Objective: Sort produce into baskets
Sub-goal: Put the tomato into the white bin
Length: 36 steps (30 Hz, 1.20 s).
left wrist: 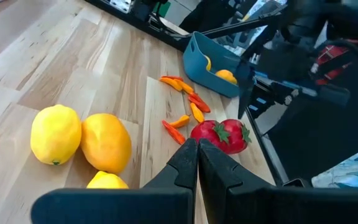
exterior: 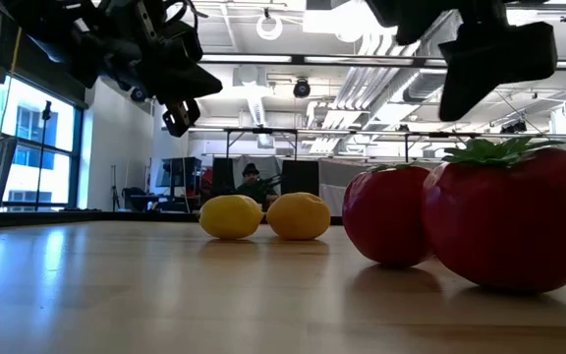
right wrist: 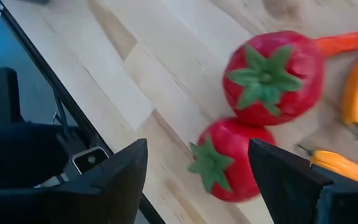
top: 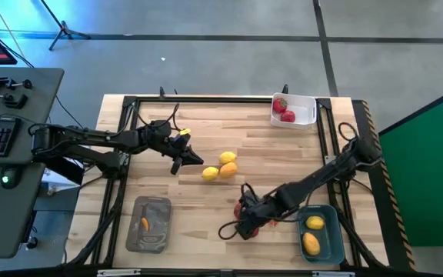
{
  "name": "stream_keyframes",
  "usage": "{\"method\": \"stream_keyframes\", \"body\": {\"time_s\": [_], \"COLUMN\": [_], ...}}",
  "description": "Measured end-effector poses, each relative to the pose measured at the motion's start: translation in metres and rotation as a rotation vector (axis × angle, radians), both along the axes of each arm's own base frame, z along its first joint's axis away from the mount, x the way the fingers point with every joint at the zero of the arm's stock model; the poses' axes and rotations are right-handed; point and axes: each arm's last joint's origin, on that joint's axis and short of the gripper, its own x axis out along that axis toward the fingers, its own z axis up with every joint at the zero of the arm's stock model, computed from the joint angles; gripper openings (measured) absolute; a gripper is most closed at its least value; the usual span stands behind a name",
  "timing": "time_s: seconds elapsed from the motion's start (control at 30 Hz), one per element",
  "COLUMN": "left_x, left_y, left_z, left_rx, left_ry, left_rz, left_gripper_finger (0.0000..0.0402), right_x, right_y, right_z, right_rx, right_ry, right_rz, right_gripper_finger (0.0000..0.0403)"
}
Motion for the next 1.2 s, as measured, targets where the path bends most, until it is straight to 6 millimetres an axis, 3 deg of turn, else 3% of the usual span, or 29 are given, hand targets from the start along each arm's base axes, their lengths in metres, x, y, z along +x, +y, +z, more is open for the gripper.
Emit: {"method": "stream_keyframes", "body": {"time_s": [0.3,0.5,0.83,1.2], "left_x": [0.000,-0.001,-0.001,-0.001], "left_y": [0.000,-0.001,-0.002,-0.002], "left_z": [0.000,-0.001,-0.001,-0.001], "left_rx": [0.022,0.009,0.002,0.001], "left_ry": [-0.005,-0.004,0.000,0.004], "left_rz": [-0.008,-0.057,-0.055,-0.056], "left_gripper_finger": [0.0000,0.0000,0.0000,0.0000], "right_x": [0.024,0.040,0.049,0.052], "right_y": [-0.006,-0.010,-0.016,-0.019], "right_z": [-0.006,-0.016,-0.041,-0.037], "right_rx": [-0.128,-0.152,-0.200,-0.226], "right_ry": [0.234,0.240,0.292,0.267], "right_rz": [-0.035,-0.014,-0.002,-0.044], "right_gripper_finger": [0.0270,0.0270,0.0270,0.0269]}}
